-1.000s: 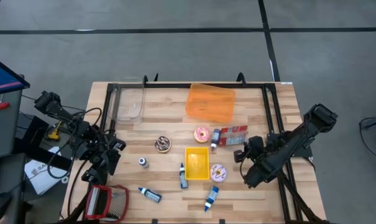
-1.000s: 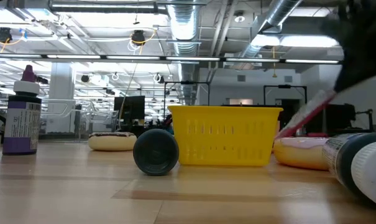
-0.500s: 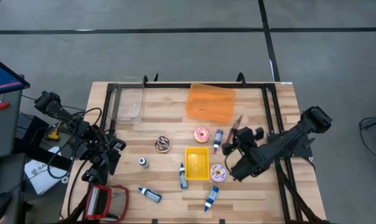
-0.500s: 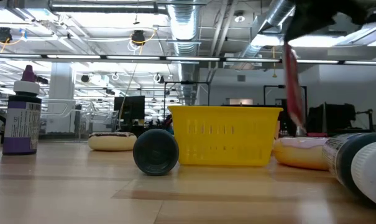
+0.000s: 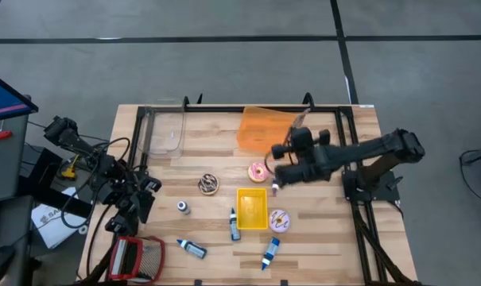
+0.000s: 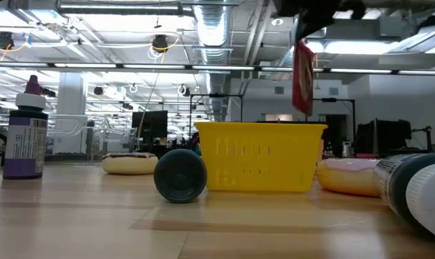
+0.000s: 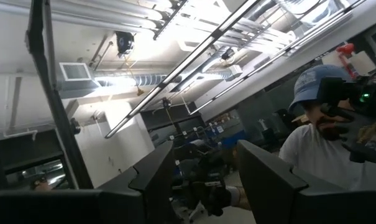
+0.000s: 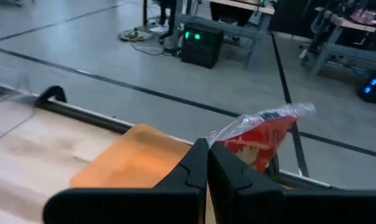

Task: Pick & Place Food Item
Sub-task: Put the red popcorn bag into the orange bin

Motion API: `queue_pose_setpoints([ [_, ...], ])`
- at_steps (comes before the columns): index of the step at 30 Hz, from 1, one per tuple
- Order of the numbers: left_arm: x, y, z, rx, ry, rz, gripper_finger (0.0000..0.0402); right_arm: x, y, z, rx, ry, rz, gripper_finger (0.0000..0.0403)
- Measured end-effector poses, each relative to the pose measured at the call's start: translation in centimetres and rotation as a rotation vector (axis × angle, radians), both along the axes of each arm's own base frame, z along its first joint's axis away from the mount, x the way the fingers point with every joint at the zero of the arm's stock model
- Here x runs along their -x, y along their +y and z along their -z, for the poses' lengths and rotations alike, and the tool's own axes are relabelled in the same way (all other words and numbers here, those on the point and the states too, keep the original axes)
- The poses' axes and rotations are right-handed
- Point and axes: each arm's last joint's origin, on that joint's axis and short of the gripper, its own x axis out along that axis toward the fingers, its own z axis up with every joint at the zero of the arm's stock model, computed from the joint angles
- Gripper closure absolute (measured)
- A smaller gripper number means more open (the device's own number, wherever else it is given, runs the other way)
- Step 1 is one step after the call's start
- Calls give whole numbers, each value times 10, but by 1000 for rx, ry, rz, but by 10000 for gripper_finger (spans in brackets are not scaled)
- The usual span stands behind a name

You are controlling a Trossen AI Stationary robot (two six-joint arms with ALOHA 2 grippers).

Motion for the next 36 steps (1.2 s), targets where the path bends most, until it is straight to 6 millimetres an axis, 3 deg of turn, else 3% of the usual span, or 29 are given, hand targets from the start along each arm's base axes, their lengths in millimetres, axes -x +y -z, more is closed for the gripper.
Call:
queue_pose_setpoints([
  [10,0,0,0,1,3,-8,231,-42,-66,-13,-89,-9,-102,403],
  [20,-1,0,1,-4,9,-8,231,-45,-124,-5,-193,-48,-125,403],
  [26,-1,0,1,-4,9,-8,231,-52,-144,21,-237,-138,-273,403],
  [36,-1,0,1,-5,10,-8,231,-32,-174,72,-252,-267,-358,403],
])
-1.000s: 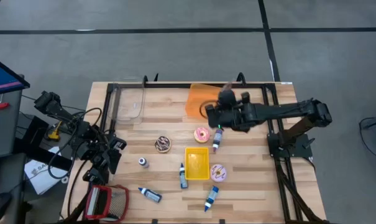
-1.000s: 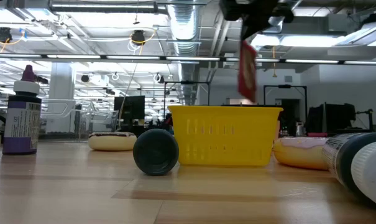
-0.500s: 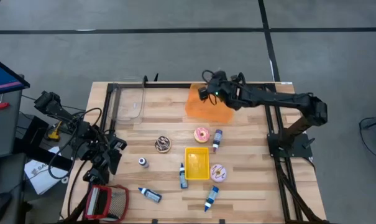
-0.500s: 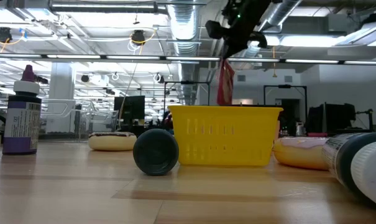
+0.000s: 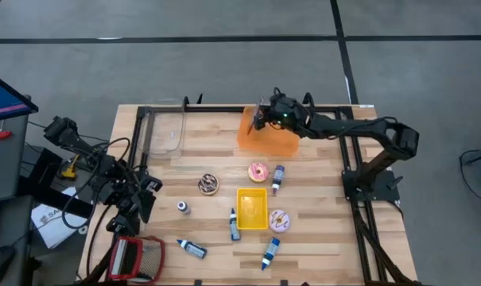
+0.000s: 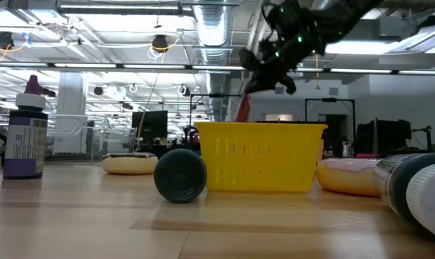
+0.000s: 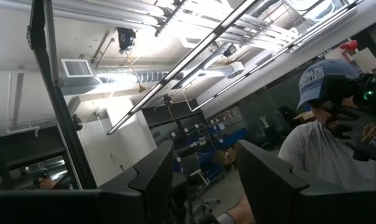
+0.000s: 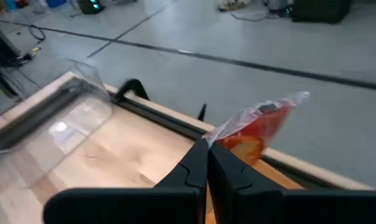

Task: Pick & Place Food Item
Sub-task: Put the red popcorn bag into the orange bin

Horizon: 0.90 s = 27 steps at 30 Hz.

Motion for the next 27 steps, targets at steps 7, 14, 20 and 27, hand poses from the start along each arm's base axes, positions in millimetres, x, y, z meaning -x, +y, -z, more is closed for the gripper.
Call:
queue_pose_setpoints([
  [7,0,0,0,1,4,-5,231,16,3,36,-67,37,14,403],
  [14,-1,0,1,2,11,-14,231,18,16,49,-85,130,19,403],
  [20,-1,0,1,4,13,-17,231,15,31,49,-64,192,-24,400],
  [27,-1,0,1,5,13,-18,231,22,46,48,-59,296,-17,346],
])
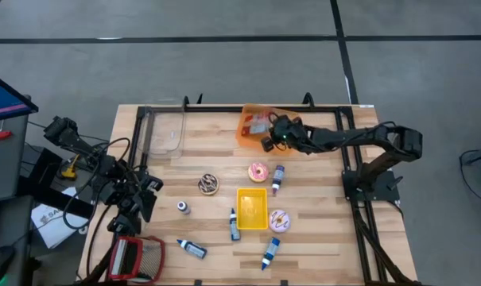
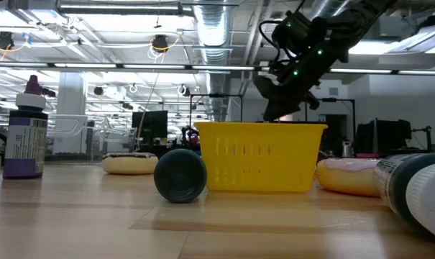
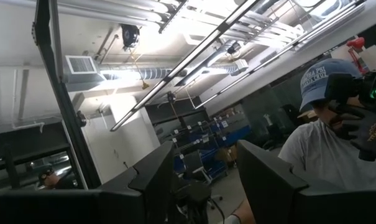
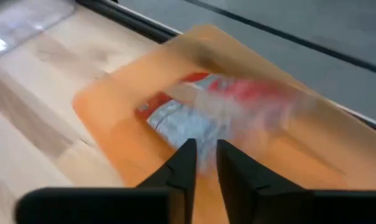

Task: Pick & Place Food Item
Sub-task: Put the red popcorn bag into the orange bin, then adjust the orange bin

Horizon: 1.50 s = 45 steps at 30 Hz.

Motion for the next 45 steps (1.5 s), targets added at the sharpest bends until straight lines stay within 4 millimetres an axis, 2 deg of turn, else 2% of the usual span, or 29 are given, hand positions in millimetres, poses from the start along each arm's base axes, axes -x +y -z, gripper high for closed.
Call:
queue_pose_setpoints([
  [4,0,0,0,0,0,-1,231,9,6,-3,8,57,39,301],
  [8,0,0,0,4,3,-8,231,16,16,-18,17,38,28,261],
  [14,-3,1,2,9,36,-79,231,32,48,-36,20,60,-36,240],
  [18,-5,1,4,5,55,-140,231,41,71,-31,-34,119,-28,254],
  [20,-5,2,4,8,55,-145,231,37,85,-25,-52,120,-53,269],
  [22,-5,2,4,9,54,-146,231,32,99,-18,-67,127,-85,293],
  [25,-5,2,3,11,49,-147,231,26,112,-5,-83,155,-107,356],
  [27,-5,2,3,11,48,-147,231,24,114,3,-89,185,-98,389],
  [35,-5,2,3,13,42,-147,231,24,92,31,-117,331,41,400],
  [45,-5,2,3,12,42,-147,231,27,62,28,-108,364,95,402],
])
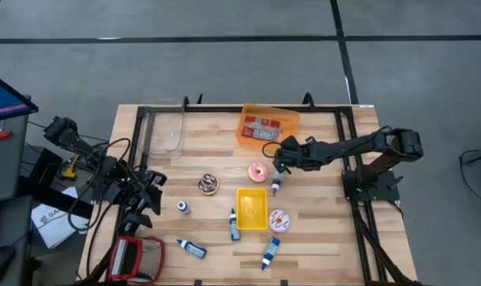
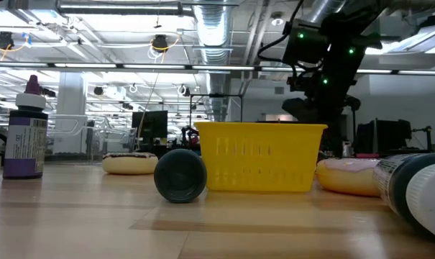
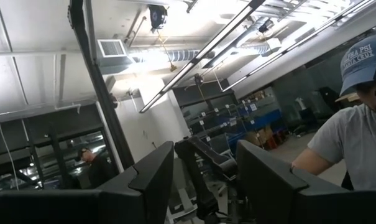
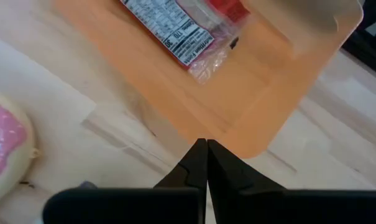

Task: Pick & Place Food Item
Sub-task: Adjust the orange bin

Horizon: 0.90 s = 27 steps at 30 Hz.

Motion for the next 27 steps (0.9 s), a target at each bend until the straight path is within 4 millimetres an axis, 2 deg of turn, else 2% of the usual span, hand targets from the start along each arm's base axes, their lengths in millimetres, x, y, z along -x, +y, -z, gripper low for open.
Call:
queue_pose_setpoints([
  [27,0,0,0,-2,-1,4,231,3,-24,-2,91,44,45,403],
])
